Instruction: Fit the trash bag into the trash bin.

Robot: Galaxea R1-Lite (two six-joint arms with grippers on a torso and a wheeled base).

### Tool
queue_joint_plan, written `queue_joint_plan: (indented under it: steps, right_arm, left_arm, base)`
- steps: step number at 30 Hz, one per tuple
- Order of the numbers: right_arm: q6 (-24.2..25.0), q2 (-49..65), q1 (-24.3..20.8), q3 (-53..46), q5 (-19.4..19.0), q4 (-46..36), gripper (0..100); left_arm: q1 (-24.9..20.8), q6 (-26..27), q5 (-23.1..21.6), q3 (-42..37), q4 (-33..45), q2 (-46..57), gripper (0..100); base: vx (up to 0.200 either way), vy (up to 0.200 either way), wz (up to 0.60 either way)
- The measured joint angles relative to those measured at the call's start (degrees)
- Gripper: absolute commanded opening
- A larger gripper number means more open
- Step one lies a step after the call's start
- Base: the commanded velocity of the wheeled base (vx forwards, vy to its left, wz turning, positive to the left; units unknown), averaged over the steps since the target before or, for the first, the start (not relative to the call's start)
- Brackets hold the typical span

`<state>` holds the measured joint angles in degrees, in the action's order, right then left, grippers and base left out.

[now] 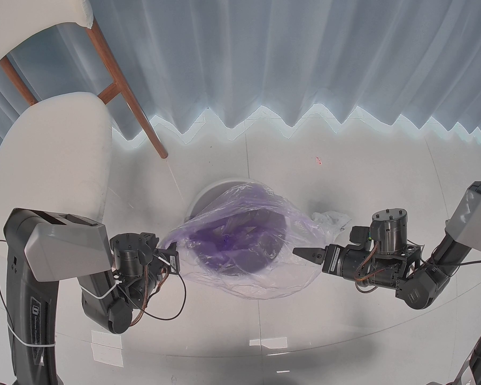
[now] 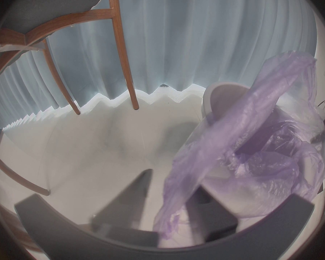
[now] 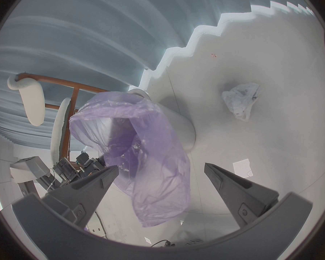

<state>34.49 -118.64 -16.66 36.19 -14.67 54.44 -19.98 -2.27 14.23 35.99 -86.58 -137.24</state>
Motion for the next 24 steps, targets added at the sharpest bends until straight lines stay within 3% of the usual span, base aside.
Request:
queue_joint_plan:
  steps: [12,24]
  right_arm:
    - [-0.17,1.06,-0.80,-1.89,-0.11,-0.17,100]
    - [-3.86,3.27,-2.44,-5.11,-0.09,-0.34,100]
  left_arm:
    - [-0.27,0.17,1.07,-1.18,0.01,4.13,100]
    - [-2.10,4.72,0.20,-10.96,0.09,18.64,100]
  base:
    - [0.000,0.000,0.00]
    - [0.000,0.000,0.00]
